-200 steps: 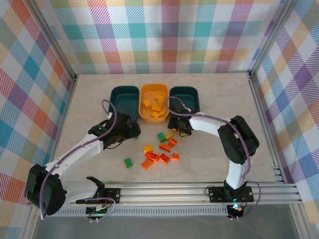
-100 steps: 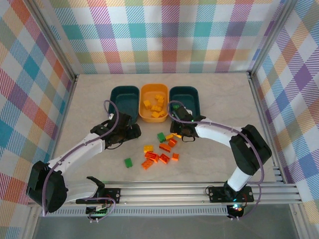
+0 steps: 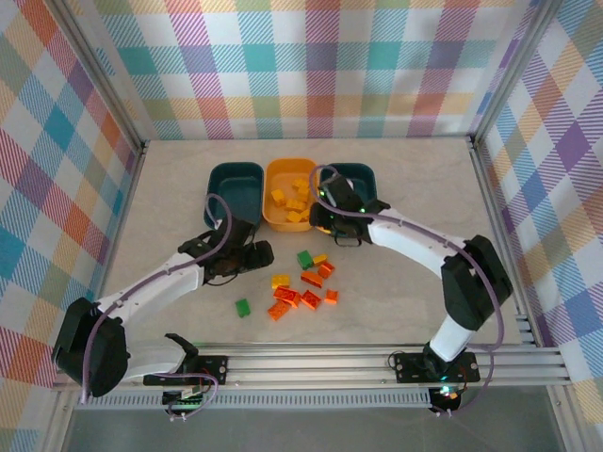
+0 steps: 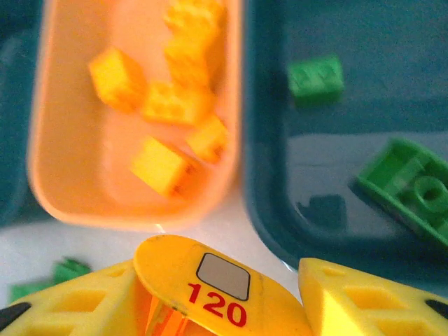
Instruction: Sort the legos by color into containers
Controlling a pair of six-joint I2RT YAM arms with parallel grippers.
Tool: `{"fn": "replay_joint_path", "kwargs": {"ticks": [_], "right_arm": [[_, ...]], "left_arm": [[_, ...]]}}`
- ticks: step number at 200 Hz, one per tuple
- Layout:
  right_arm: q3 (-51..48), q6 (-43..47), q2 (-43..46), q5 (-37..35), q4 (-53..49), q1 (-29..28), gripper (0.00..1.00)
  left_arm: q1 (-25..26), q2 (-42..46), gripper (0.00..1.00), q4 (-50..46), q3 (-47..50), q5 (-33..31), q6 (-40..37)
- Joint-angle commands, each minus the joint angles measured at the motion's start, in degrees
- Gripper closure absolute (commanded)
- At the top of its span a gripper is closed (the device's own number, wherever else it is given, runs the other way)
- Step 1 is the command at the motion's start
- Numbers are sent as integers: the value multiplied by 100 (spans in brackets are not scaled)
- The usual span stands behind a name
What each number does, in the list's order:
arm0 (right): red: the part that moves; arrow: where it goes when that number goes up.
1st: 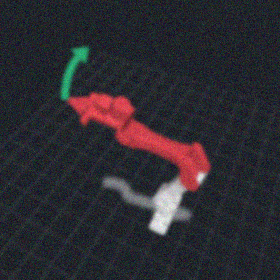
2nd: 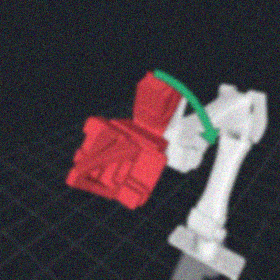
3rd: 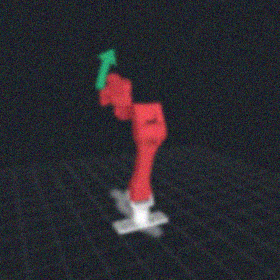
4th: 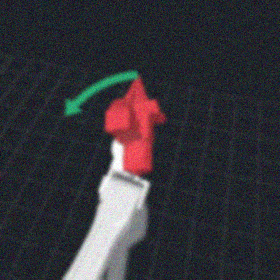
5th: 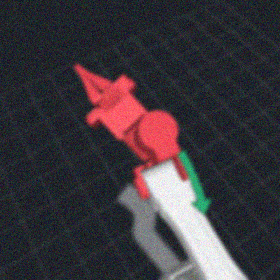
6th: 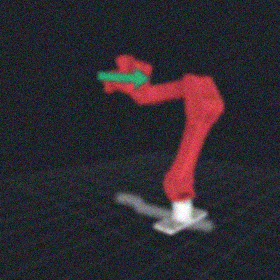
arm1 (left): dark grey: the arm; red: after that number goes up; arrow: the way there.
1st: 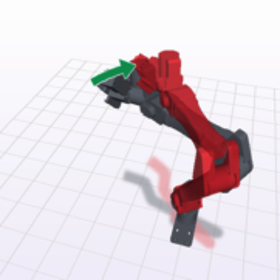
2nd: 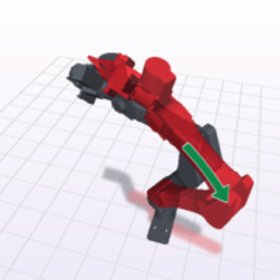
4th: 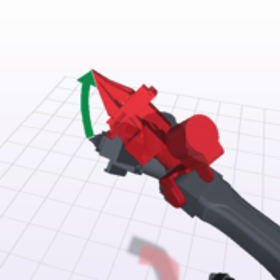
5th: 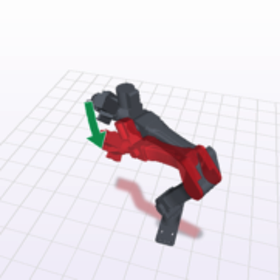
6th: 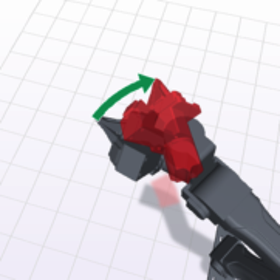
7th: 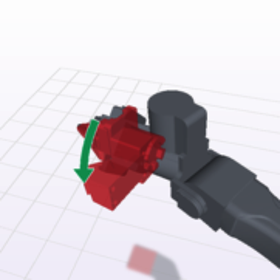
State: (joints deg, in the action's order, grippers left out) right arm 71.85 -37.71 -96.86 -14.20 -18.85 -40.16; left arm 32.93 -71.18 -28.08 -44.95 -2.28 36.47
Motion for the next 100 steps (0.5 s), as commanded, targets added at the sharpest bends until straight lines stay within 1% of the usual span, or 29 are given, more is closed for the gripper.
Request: {"fn": "replay_joint_path", "kwargs": {"ticks": [1, 30, 47, 53, 72, 84, 100], "right_arm": [[553, 446, -620, 130, 335, -31, 46], [1501, 769, -1534, 278, 242, -27, 43], [1918, 858, -1915, 374, 227, -18, 41], [2045, 885, -2017, 389, 230, -18, 39], [2388, 954, -2194, 360, 132, -14, 28], [2473, 1011, -2152, 322, 70, -18, 25], [2298, 1057, -1898, 230, 94, -18, 23]], "left_arm": [[304, -115, 16, 175, 118, 242, 189], [703, -370, 16, 319, 90, 334, 385], [899, -536, 16, 305, 23, 228, 474], [959, -592, 16, 301, 15, 171, 495], [1025, -752, 16, 336, 52, 112, 554], [1055, -864, 15, 397, 48, 181, 557], [1112, -1045, 15, 411, -44, 204, 538]]}}
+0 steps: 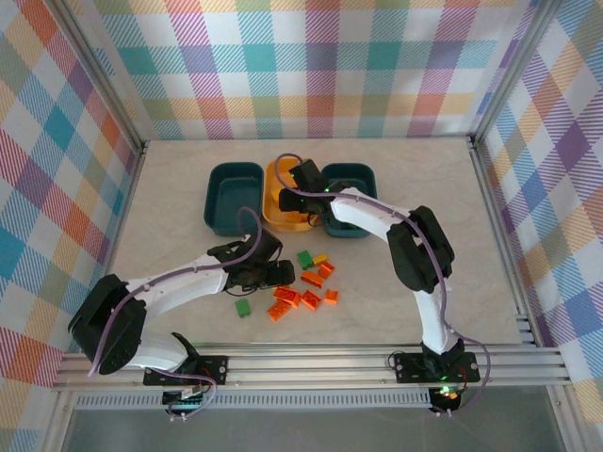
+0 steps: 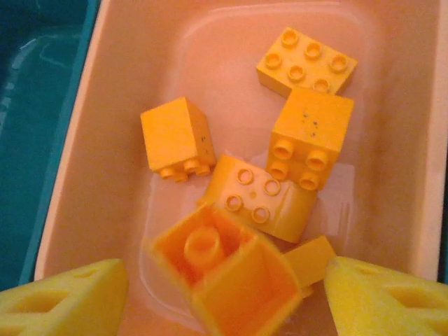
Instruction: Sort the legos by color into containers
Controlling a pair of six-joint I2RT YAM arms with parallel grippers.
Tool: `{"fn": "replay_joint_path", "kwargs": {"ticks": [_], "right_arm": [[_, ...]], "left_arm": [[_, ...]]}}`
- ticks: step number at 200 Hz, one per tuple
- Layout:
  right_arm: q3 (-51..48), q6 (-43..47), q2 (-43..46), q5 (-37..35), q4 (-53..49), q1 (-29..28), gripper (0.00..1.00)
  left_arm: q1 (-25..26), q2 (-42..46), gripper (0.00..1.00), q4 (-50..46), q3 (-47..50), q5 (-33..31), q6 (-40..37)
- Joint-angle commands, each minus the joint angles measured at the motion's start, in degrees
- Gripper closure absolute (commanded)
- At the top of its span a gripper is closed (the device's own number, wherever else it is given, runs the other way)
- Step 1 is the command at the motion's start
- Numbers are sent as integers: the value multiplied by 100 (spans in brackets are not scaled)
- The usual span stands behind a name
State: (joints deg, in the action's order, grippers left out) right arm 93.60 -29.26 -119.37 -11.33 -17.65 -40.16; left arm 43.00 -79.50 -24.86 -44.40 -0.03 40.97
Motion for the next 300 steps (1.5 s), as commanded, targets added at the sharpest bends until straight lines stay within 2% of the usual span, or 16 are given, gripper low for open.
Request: {"fn": "replay_joint_path", "kwargs": {"ticks": [1, 47, 75, 115, 144, 189, 223, 264, 300], "right_arm": [[105, 215, 380, -63, -18, -18, 23], [-1362, 39, 1560, 75, 255, -27, 24], [-2279, -67, 2181, 32, 310, -27, 25], [-2954, -63, 2697, 88, 109, -27, 27], [-3236, -45, 2983, 39, 18, -27, 27], [-3484, -45, 3275, -57, -28, -27, 27], [-3624, -65, 3407, -97, -61, -25, 27], [-3703, -63, 3578, -23, -185, -22, 27], [-3862, -38, 3821, -16, -349, -31, 27]], "left_arm": [[104, -227, 15, 88, -101, -27, 83], [170, -781, 18, 200, -308, -155, 18], [173, -1134, 24, 283, -461, -116, -69], [175, -1453, 50, 185, -719, -198, -228], [178, -1327, 63, -95, -965, -331, -377], [98, -852, 64, -697, -1692, -773, -888], [-601, -952, 63, -831, -2478, -776, -1238], [-1351, -2085, 61, -941, -3904, -380, -1438], [-1557, -3368, 60, -1197, -5264, -18, -1502]]}}
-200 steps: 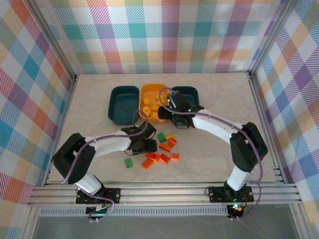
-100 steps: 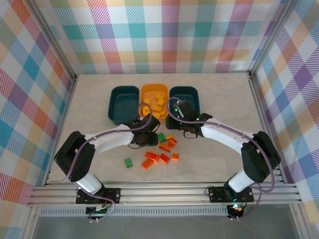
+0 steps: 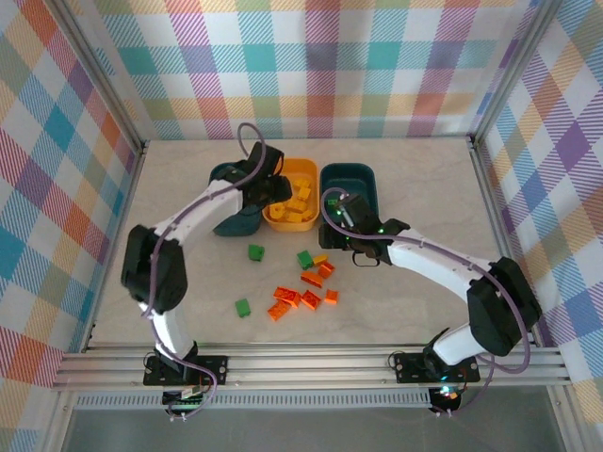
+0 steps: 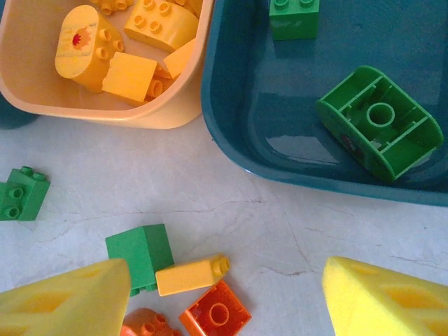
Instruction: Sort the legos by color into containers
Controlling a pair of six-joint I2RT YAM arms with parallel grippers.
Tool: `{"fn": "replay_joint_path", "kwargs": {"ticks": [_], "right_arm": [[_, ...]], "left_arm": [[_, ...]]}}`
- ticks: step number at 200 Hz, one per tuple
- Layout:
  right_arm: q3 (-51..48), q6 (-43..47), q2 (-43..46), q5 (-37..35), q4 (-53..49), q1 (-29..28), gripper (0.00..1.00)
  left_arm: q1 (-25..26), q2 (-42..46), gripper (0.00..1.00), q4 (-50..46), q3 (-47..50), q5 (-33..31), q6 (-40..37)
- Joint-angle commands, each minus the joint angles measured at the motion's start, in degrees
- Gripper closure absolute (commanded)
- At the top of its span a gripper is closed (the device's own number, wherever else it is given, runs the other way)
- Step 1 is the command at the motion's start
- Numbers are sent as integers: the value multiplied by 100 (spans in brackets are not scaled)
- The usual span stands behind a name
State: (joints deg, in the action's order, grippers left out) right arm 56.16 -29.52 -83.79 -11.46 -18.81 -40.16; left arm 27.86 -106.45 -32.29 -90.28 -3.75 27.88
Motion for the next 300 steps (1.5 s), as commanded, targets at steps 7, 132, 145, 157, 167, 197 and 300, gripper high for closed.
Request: {"fn": "replay_joint_path", "kwargs": {"ticks": [7, 132, 145, 157, 167, 197, 300], "right_arm": [[-130, 20, 285, 36, -269, -26, 27], [466, 883, -869, 1063, -880, -134, 43], [478, 907, -975, 1105, -859, -188, 43], [546, 916, -1109, 1163, -844, -241, 43], [625, 930, -1234, 1221, -818, -287, 43], [857, 952, -1555, 1252, -837, -382, 42], [1116, 1176, -1962, 252, -1258, -396, 43]], "left_arm": [[-43, -916, 60, -547, -929, 378, -218], [-40, -17, 14, -507, -522, 410, -103], [-38, 451, 14, -299, 113, 394, -9], [-41, 822, 14, -127, 647, 384, 92], [-40, 1084, 14, -22, 1023, 375, 172], [-43, 1669, 14, 92, 1806, 337, 264], [-41, 2365, 14, 53, 2666, 231, 223]]}}
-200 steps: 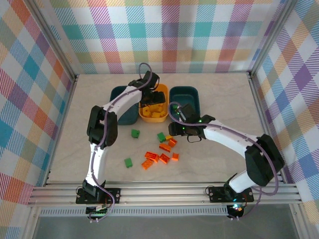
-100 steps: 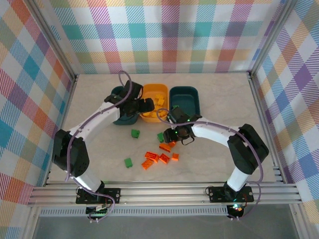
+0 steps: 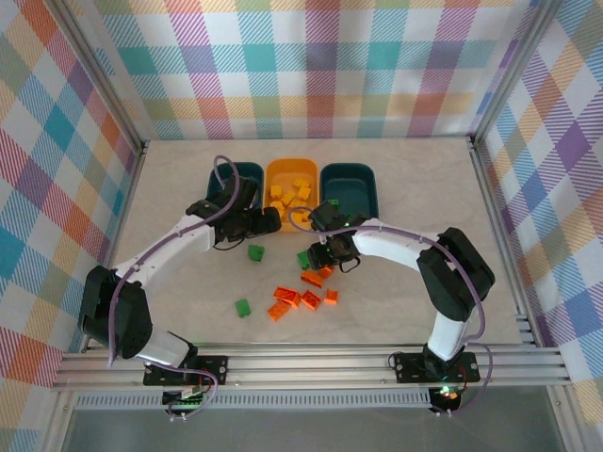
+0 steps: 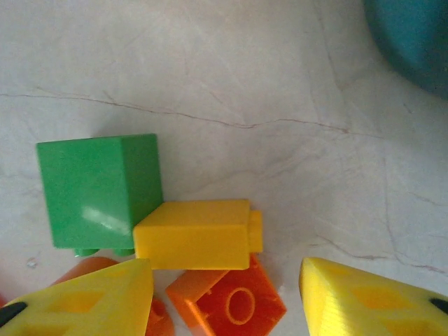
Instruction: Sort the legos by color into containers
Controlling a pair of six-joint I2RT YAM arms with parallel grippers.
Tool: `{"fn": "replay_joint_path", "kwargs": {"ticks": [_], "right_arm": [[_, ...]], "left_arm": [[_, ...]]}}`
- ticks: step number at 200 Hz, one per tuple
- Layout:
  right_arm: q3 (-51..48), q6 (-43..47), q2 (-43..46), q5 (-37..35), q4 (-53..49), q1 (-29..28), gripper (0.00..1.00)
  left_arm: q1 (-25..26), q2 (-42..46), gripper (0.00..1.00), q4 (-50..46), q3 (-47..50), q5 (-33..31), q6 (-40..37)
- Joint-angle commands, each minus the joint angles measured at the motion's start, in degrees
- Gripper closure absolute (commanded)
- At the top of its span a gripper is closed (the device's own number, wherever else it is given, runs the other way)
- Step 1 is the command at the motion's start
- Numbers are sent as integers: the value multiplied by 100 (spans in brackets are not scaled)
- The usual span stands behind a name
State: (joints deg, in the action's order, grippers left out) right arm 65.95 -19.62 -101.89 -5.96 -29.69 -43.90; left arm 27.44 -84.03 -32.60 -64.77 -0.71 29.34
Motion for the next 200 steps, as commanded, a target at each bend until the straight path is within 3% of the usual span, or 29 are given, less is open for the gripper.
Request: {"fn": "replay_joint_path", "kwargs": {"ticks": [1, 113, 162, 200], "right_arm": [[146, 186, -159, -304, -173, -18, 43], [199, 51, -156, -907, -242, 233, 42], [55, 46, 280, 29, 237, 233, 42], [240, 64, -153, -31, 219, 317, 40]], "left_arm": [[3, 119, 14, 81, 119, -71, 79], [-2, 155, 14, 75, 201, -79, 79], [6, 219, 14, 87, 213, -61, 89], [-2, 318, 14, 19, 236, -77, 80]]}}
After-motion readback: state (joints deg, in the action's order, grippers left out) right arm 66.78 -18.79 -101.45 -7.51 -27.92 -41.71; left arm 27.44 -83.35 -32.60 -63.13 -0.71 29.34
